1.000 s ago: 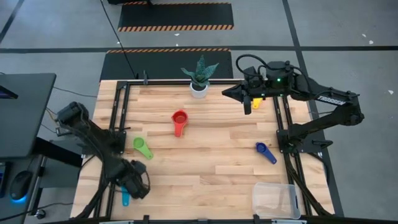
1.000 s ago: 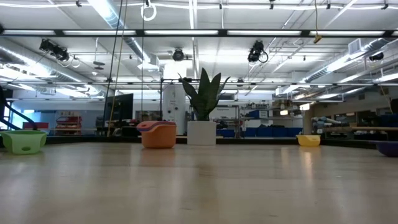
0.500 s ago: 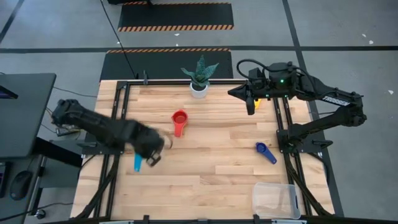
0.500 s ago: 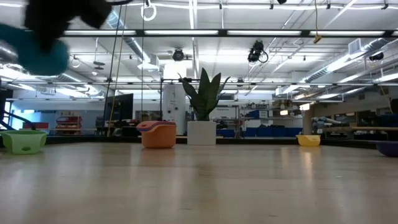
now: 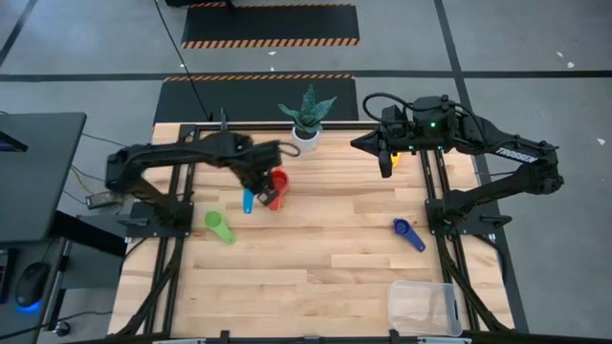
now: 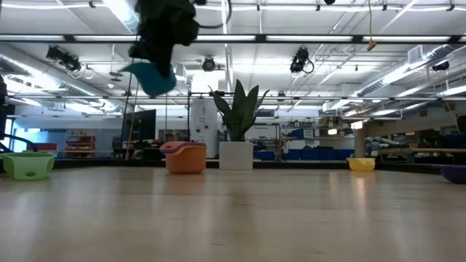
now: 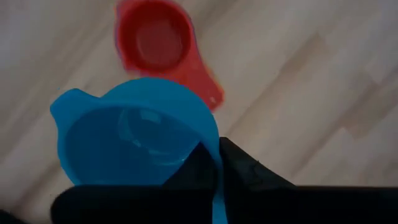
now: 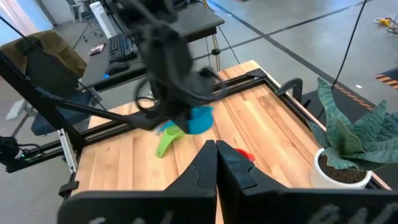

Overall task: Nest measuring cups in basket
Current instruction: Stack the light blue measuring cup on top of the red measuring cup

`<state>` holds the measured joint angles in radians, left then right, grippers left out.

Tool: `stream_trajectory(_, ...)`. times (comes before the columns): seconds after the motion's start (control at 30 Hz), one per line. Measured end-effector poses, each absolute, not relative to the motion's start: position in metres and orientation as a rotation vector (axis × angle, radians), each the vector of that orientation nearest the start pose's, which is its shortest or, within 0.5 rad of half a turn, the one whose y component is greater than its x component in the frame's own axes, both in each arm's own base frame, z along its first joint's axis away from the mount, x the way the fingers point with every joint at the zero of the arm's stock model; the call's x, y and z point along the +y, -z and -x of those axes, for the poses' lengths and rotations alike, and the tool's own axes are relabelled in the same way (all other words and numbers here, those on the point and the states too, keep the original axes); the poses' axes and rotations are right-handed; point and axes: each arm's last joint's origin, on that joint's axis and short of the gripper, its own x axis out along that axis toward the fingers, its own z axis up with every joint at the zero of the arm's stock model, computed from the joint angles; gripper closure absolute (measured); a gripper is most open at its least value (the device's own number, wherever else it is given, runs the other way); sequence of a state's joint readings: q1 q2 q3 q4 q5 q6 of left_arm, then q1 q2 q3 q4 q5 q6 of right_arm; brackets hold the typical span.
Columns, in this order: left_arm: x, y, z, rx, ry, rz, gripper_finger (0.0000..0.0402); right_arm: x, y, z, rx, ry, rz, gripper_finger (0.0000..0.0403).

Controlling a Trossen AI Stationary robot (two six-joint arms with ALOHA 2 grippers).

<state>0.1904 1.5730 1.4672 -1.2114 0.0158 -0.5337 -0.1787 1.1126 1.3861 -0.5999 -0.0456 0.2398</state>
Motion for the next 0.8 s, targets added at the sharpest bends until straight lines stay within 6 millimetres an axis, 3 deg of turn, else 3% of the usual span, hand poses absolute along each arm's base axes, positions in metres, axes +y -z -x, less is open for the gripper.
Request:
stream_trajectory(0.2, 0.083, -0.288, -0.323, 1.266, -0.482, 0.592, 0.0391, -0.037, -0.433, -0.211, 0.309, 0.17, -0.274, 0.0402)
stream_trajectory(0.37, 0.093, -0.256, -0.343, 1.321, -0.5, 0.626, 0.0391, -0.037, -0.433, -0.211, 0.308, 0.17, -0.271, 0.0401)
stream_trajectory(0.6, 0.098, -0.223, -0.359, 1.386, -0.51, 0.628, 0.0391, -0.037, -0.433, -0.211, 0.309, 0.169, -0.267, 0.0401)
stream_trajectory(0.8, 0.099, -0.211, -0.362, 1.424, -0.521, 0.62, 0.039, -0.037, -0.433, -0.211, 0.309, 0.169, -0.267, 0.0401)
